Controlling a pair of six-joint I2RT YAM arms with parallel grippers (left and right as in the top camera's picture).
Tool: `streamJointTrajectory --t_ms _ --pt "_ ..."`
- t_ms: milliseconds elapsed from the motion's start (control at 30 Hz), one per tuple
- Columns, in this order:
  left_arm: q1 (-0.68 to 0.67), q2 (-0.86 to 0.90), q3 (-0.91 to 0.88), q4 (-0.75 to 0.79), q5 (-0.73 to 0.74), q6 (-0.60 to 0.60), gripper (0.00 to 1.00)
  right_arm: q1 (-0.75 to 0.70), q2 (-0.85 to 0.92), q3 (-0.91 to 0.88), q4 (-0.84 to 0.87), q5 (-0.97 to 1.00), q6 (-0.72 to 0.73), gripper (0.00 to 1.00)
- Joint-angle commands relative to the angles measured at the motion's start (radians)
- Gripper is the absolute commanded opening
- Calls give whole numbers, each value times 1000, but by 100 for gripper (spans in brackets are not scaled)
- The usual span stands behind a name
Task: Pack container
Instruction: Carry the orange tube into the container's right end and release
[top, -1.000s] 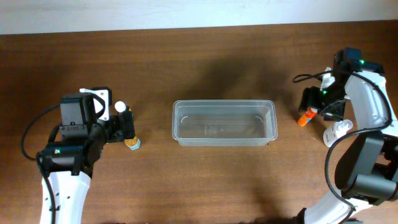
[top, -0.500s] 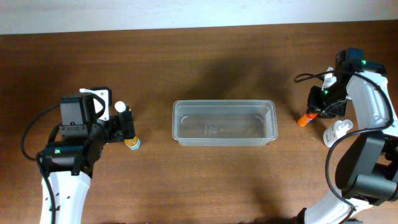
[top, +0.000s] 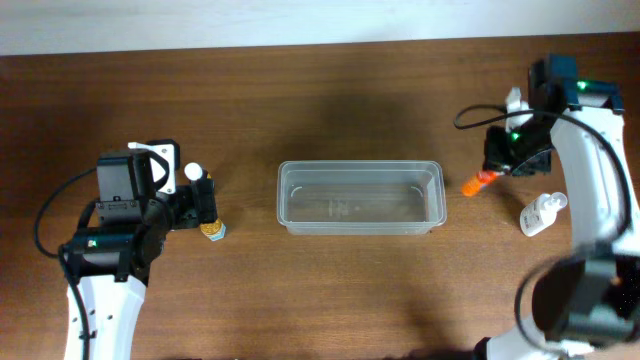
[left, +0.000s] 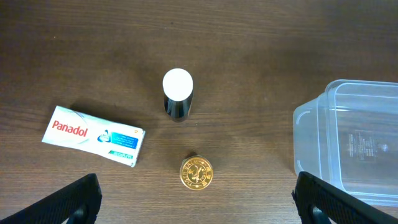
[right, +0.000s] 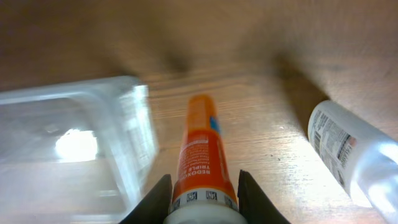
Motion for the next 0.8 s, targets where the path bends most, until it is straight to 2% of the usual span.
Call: streamJointTrajectory --t_ms 0,133,333,500,767 --pt "-5 2 29 -2 -6 19 100 61 -138 80 -29 -12 -17 26" --pt "-5 2 29 0 -6 19 100 119 -216 81 -63 -14 -6 26" --pt "-5 2 29 0 -6 19 100 230 -212 69 -115 -30 -6 26" --pt "-5 2 29 3 -6 19 100 305 -170 -1 -43 -27 -5 26" --pt "-5 2 29 0 -6 19 100 314 -73 -137 129 4 -2 26"
